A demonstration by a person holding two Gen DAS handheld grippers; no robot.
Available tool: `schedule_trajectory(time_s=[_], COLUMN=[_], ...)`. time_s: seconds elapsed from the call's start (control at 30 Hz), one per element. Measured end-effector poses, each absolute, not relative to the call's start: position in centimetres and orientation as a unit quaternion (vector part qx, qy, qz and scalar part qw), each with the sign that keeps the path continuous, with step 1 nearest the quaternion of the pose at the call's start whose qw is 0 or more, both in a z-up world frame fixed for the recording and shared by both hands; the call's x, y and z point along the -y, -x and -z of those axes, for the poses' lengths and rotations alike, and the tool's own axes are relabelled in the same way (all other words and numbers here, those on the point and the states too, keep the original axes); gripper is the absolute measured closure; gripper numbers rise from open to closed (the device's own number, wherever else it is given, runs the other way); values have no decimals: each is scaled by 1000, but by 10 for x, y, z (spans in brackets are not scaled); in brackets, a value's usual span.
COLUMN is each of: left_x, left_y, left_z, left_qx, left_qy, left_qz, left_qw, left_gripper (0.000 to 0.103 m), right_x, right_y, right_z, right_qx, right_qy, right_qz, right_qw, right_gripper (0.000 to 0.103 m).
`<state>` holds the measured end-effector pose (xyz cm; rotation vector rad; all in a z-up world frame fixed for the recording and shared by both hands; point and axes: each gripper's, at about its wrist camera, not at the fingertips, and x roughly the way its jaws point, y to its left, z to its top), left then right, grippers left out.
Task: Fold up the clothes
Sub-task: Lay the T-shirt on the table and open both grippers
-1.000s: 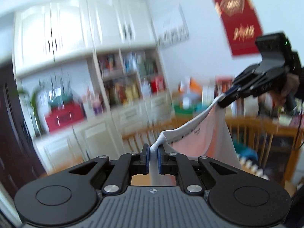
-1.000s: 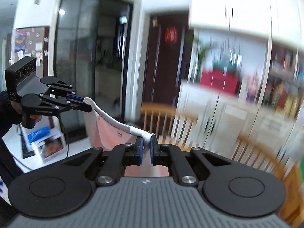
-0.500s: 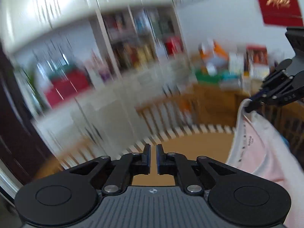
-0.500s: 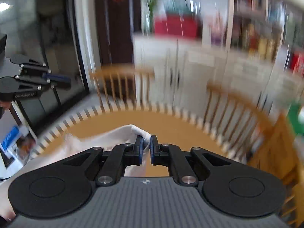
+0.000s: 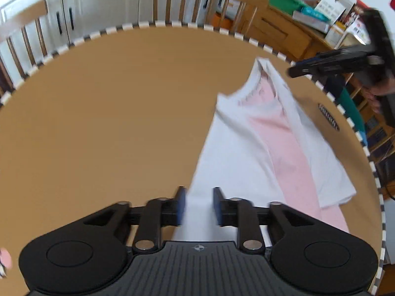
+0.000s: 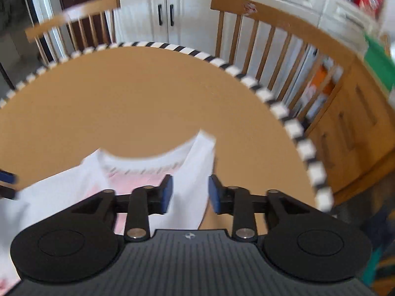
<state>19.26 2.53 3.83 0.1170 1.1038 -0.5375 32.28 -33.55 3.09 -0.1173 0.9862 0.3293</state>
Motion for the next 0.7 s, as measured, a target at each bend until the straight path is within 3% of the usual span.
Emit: schedule_trajectory(time_s=[0.17, 0.3, 0.33, 0.37, 0.4, 0.5, 0.53, 0.6, 0.63, 0.7], left_x=[-17, -6, -3, -3, -4, -5, -3, 1, 1, 0], left_y=[-181, -182, -183, -183, -184, -181, -177, -172, -171, -172], left_z=[-19, -15, -14, -15, -15, -13, -12, -12, -12, -13], left_qx=[-537, -523, -517, -511, -504, -497, -489, -479, -479, -486], left_qy=[-59, -108, -126, -139, -149, -123, -129, -130, -122, -103], left_qz=[247, 233, 221, 206, 191, 215, 223, 239, 248, 244], left_qw=[804, 813, 817, 823, 829, 831, 834, 835, 833, 833], left_gripper=[76, 79, 76, 58, 52, 54, 55, 70, 98, 100], right_x=[356, 351, 349, 348, 347, 351, 350, 347, 346, 345], right_y=[-288, -291, -293, -294, -289, -292, -293, -295, -296, -295], right_z=[-16, 4, 6, 7, 5, 3, 4, 6, 7, 9], right_qx=[-481, -490, -491, -492, -491, -484, -482, -485, -486, -487], right_qy=[-49, -67, -75, -83, -84, -90, -85, -82, -85, -91], right_qz=[-162, -146, -149, -152, -147, -135, -131, -130, -131, -131], right_qw=[860, 857, 855, 853, 855, 860, 862, 861, 860, 859], right_gripper=[62, 60, 60, 59, 59, 59, 59, 59, 59, 65])
